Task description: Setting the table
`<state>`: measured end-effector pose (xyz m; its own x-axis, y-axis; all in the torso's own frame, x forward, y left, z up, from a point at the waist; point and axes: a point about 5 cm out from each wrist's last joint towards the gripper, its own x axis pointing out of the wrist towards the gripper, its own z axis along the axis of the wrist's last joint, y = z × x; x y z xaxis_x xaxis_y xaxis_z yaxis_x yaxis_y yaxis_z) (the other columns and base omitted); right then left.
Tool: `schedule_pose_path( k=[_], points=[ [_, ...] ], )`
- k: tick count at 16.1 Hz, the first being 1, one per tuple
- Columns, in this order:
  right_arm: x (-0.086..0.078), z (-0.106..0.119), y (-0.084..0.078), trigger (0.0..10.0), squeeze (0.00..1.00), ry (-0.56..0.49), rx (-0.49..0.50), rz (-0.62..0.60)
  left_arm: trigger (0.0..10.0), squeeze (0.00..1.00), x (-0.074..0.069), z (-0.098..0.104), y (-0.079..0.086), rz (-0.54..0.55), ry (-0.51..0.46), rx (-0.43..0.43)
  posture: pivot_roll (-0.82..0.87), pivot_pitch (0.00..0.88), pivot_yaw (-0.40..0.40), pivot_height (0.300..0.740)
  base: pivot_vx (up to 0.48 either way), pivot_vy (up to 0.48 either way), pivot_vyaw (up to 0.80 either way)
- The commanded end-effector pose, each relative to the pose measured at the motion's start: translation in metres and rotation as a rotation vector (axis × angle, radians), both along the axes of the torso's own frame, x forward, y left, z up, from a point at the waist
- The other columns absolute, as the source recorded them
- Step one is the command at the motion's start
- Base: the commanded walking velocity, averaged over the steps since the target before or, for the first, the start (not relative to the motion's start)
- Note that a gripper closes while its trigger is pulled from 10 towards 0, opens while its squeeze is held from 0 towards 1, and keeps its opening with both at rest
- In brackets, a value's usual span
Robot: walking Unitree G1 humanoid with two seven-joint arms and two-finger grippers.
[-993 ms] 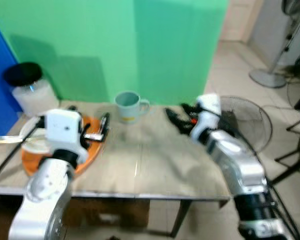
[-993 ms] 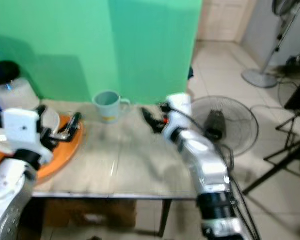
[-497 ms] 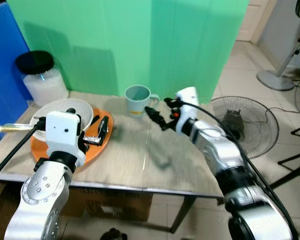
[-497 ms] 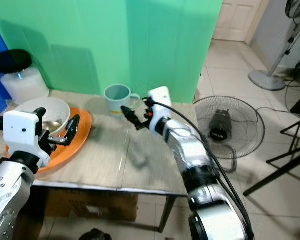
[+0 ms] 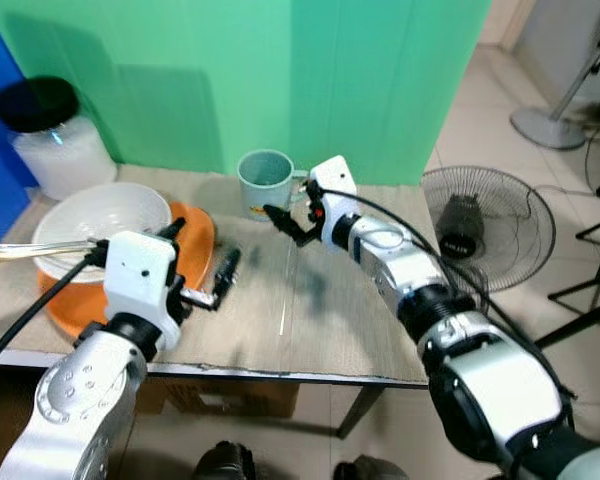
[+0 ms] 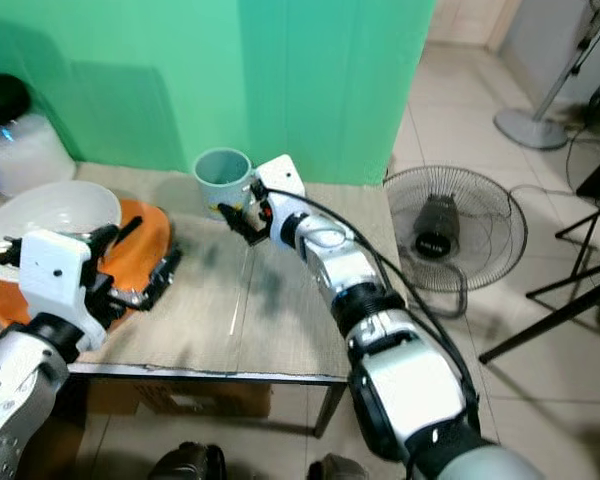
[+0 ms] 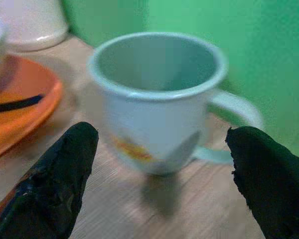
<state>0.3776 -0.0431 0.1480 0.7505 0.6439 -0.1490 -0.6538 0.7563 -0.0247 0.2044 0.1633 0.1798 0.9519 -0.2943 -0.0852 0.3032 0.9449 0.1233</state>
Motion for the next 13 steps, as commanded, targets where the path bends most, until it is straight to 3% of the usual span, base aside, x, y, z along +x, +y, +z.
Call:
schedule_pose_path(
  k=[1,2,7,13],
  points=[
    [0.007,0.012,-0.007,10.0,0.36,-0.030,0.044,-0.022,10.0,0.00,-0.006,0.001,-0.005,-0.032,0.009,-0.005,-0.02,0.182,-0.023,0.740,0.000,0.000,0.00],
    [0.007,0.014,-0.009,10.0,0.00,-0.034,0.051,-0.015,10.0,0.00,-0.007,0.001,-0.006,-0.032,0.011,-0.007,-0.02,0.184,-0.027,0.740,0.000,0.000,0.00],
    [0.009,0.016,-0.020,10.0,0.00,-0.052,0.067,0.050,10.0,0.00,-0.010,-0.002,-0.009,-0.039,0.025,-0.023,-0.02,0.172,-0.035,0.740,0.000,0.000,0.00],
    [0.012,0.023,-0.004,10.0,0.00,-0.076,0.048,0.008,10.0,0.00,-0.013,0.000,-0.009,-0.069,0.038,-0.017,-0.01,0.186,-0.025,0.740,0.000,0.000,0.00]
  ],
)
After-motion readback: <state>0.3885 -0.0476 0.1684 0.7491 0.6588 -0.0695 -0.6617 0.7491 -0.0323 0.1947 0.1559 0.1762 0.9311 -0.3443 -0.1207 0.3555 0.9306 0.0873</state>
